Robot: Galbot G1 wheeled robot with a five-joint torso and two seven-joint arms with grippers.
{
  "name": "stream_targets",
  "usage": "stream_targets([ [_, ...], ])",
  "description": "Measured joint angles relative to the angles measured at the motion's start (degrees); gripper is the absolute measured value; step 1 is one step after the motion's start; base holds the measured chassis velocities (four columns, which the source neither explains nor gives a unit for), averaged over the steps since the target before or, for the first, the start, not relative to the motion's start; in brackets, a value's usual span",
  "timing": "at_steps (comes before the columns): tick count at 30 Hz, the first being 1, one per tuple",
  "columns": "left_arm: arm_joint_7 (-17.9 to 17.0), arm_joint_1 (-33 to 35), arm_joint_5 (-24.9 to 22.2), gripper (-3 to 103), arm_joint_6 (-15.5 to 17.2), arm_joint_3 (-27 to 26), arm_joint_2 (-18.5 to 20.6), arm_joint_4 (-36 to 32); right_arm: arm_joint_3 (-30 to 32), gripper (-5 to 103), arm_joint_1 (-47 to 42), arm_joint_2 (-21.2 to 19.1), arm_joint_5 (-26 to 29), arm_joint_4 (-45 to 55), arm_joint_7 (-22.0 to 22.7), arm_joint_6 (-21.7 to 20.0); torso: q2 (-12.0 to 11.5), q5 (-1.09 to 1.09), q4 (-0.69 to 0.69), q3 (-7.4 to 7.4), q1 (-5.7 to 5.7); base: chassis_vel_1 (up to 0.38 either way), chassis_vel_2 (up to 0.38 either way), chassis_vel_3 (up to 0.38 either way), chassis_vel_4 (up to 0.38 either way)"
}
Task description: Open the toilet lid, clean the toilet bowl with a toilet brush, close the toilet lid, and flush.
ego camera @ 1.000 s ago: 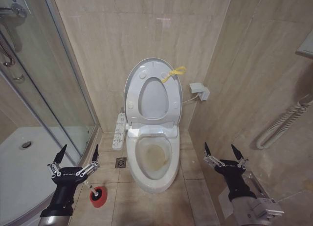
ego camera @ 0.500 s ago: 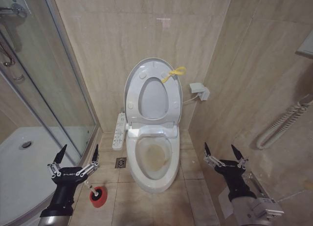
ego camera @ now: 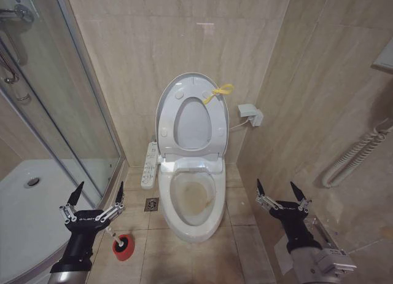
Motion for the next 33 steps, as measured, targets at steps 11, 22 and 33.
stream_targets([
  [11, 0.00, 0.00, 0.00, 100, 0.00, 0.00, 0.00, 0.00, 0.00, 100, 0.00, 0.00, 0.00, 0.00, 0.00, 0.00, 0.00, 0.00, 0.00, 0.00, 0.00, 0.000, 0.000, 0.000, 0.000],
  [22, 0.00, 0.00, 0.00, 100, 0.00, 0.00, 0.00, 0.00, 0.00, 100, 0.00, 0.00, 0.01, -0.01, 0.00, 0.00, 0.00, 0.00, 0.00, 0.00, 0.00, 0.000, 0.000, 0.000, 0.000],
  [33, 0.00, 0.00, 0.00, 100, 0.00, 0.00, 0.00, 0.00, 0.00, 100, 0.00, 0.00, 0.00, -0.01, 0.00, 0.00, 0.00, 0.00, 0.00, 0.00, 0.00, 0.000, 0.000, 0.000, 0.000],
])
